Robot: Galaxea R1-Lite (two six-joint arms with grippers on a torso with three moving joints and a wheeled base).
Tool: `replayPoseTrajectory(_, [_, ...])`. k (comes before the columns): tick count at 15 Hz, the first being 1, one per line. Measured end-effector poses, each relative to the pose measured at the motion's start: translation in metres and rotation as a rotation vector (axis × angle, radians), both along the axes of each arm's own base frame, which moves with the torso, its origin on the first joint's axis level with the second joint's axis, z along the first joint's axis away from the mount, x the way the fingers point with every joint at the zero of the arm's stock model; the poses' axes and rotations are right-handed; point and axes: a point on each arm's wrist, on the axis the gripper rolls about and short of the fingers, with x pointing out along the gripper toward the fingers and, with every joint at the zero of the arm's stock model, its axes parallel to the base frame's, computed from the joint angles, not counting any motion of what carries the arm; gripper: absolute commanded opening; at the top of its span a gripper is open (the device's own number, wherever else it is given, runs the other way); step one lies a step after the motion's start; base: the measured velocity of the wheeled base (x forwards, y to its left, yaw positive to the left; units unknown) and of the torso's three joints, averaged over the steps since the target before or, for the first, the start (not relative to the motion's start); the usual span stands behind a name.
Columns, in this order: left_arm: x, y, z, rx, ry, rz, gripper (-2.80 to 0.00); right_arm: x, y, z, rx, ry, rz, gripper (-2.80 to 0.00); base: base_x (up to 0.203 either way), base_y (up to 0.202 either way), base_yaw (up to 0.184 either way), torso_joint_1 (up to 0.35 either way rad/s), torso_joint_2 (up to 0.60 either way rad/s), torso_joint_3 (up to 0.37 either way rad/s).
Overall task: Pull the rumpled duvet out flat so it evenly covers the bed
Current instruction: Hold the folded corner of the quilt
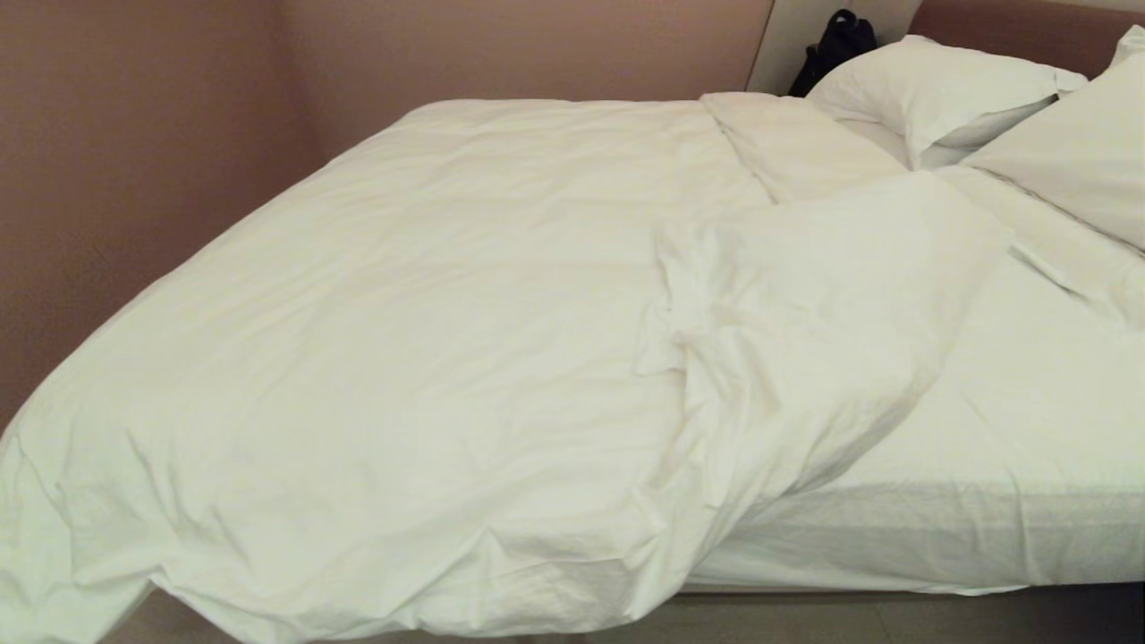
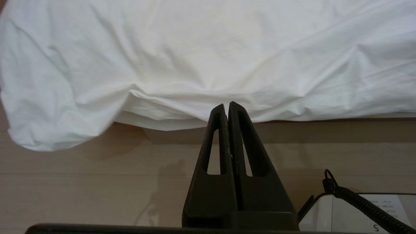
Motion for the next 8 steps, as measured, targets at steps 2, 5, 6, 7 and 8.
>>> replayPoseTrajectory(2, [0.0000,0.0000,0.0002,0.000,-0.001,0.000,-2.80,0.0000,0.0000,0.0000,0.000,0.000,0.000,-2.80,0.000,-0.196,0.000,0.002,0.00,0.002])
replayPoseTrajectory(5, [0.0000,0.0000,0.0002,0.000,-0.001,0.000,-2.80,0.0000,0.0000,0.0000,0.000,0.000,0.000,-2.80,0.000,-0.195,0.002,0.001,0.00,0.004])
replayPoseTrajectory(6, [0.0000,0.0000,0.0002,0.000,-0.002,0.000,-2.80,0.0000,0.0000,0.0000,0.000,0.000,-0.001,-2.80,0.000,-0.197,-0.002,0.004,0.00,0.002])
replayPoseTrajectory(7, [0.0000,0.0000,0.0002,0.000,-0.002,0.000,-2.80,0.0000,0.0000,0.0000,0.000,0.000,-0.001,-2.80,0.000,-0.199,0.005,0.001,0.00,0.002])
replayPoseTrajectory(8, [0.0000,0.0000,0.0002,0.000,-0.002,0.000,-2.80,0.0000,0.0000,0.0000,0.000,0.000,-0.001,-2.80,0.000,-0.196,0.000,0.000,0.01,0.002])
